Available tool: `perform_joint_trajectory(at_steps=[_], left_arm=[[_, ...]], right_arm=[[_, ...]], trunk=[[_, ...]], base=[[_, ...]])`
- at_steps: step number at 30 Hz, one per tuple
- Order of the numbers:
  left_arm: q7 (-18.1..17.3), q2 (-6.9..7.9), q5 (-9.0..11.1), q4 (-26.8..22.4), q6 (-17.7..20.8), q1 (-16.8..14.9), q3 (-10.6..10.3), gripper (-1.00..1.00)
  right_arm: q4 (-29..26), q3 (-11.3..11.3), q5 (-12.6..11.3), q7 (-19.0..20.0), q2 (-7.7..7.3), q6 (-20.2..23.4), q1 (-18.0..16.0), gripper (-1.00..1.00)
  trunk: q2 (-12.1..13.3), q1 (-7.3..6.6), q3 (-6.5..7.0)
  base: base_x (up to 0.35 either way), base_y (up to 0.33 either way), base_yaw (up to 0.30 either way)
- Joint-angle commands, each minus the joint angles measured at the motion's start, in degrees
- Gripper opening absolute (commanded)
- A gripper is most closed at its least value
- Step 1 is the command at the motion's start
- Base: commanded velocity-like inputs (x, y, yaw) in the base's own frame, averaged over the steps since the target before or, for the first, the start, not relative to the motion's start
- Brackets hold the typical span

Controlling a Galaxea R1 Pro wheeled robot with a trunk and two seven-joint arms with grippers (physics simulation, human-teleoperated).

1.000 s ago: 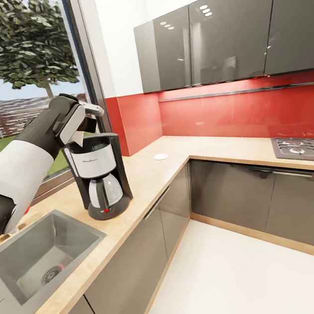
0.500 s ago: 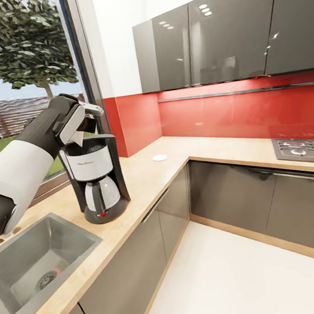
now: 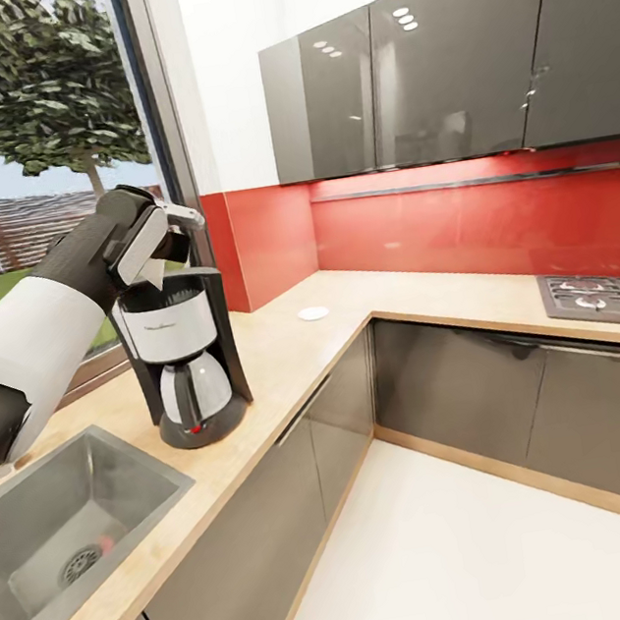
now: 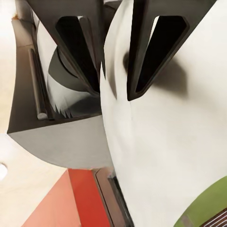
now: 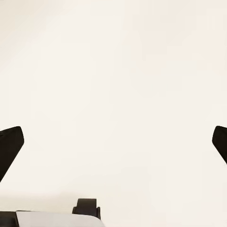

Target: Set up a coffee station on the kitchen countertop: keep the coffee maker on the countertop, move the bottle of coffee from the kitchen shelf to the counter next to the coffee maker, place a paper coffee filter on top of the coffee maker, put the saucer next to the coffee maker with the coffee cup on the saucer, and place the electric kettle next to the coffee maker.

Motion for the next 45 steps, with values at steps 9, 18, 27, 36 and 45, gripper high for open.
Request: perform_joint_trajectory(at_steps=[9,18,27,36,45], left_arm=[[0.6,0.31,0.5,-0.1,0.1,-0.1,-0.5,-1.00],[0.6,0.35,0.5,-0.1,0.1,-0.1,-0.5,-1.00],[0.6,0.35,0.5,-0.1,0.1,-0.1,-0.5,-1.00],[0.6,0.35,0.5,0.0,0.1,-0.1,-0.5,-1.00],[0.6,0.35,0.5,0.0,0.1,-0.1,-0.5,-1.00]], right_arm=[[0.1,0.1,0.2,0.0,-0.01,-0.2,0.0,1.00],[0.1,0.1,0.2,0.0,-0.01,-0.2,0.0,1.00],[0.0,0.1,0.2,0.0,-0.01,-0.2,0.0,1.00],[0.0,0.1,0.2,0.0,-0.01,-0.2,0.0,1.00],[0.0,0.1,0.2,0.0,-0.01,-0.2,0.0,1.00]], trunk=[[0.0,0.01,-0.07],[0.0,0.01,-0.07],[-1.3,0.67,-0.61],[-2.9,1.55,-1.33],[-4.5,2.43,-2.05]], base=[[0.016,-0.009,0.000],[0.000,0.000,0.000],[0.000,0.000,0.000],[0.000,0.000,0.000],[0.000,0.000,0.000]])
